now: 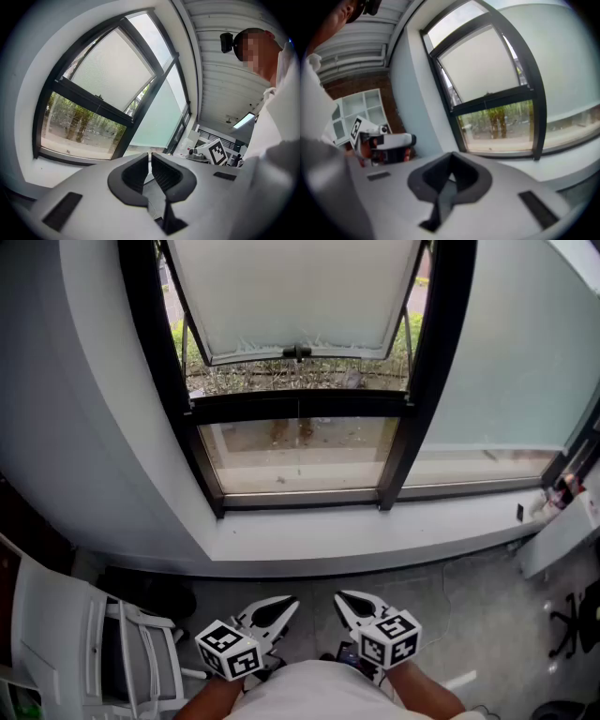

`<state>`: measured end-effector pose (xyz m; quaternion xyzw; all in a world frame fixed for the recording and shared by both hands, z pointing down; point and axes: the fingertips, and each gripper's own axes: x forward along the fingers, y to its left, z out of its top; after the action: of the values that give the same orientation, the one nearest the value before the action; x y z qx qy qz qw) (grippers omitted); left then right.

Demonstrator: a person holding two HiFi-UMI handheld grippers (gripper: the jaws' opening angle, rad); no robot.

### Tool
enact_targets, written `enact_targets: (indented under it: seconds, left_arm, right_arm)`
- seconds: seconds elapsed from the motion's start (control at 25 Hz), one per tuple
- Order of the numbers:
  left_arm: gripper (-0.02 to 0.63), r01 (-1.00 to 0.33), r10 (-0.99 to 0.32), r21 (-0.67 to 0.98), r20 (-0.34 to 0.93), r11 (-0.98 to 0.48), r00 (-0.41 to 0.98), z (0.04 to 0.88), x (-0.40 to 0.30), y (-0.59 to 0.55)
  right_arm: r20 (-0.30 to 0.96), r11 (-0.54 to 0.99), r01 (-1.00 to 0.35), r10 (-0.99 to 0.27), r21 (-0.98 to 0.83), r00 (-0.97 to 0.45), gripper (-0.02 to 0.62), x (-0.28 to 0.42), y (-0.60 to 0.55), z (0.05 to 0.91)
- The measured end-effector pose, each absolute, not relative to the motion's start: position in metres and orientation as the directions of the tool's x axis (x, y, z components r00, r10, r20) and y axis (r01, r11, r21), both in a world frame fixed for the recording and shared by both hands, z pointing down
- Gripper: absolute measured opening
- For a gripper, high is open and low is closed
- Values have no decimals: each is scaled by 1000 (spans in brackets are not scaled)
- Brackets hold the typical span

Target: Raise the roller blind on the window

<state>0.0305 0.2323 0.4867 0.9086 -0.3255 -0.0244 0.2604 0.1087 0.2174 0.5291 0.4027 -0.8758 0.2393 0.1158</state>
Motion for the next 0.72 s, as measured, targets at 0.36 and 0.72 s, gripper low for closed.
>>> enact_targets:
  seconds: [0.36,0.72]
  left_arm:
    - [38,-598,-621,458,119,-657,774,484,26,216]
    - [38,-625,-654,410,86,-664,752,465,22,183]
  right_arm:
    - [387,560,-775,-672,-292,-631,21,117,203,524]
    - [281,523,-781,-736,-341,-616,94,126,172,497]
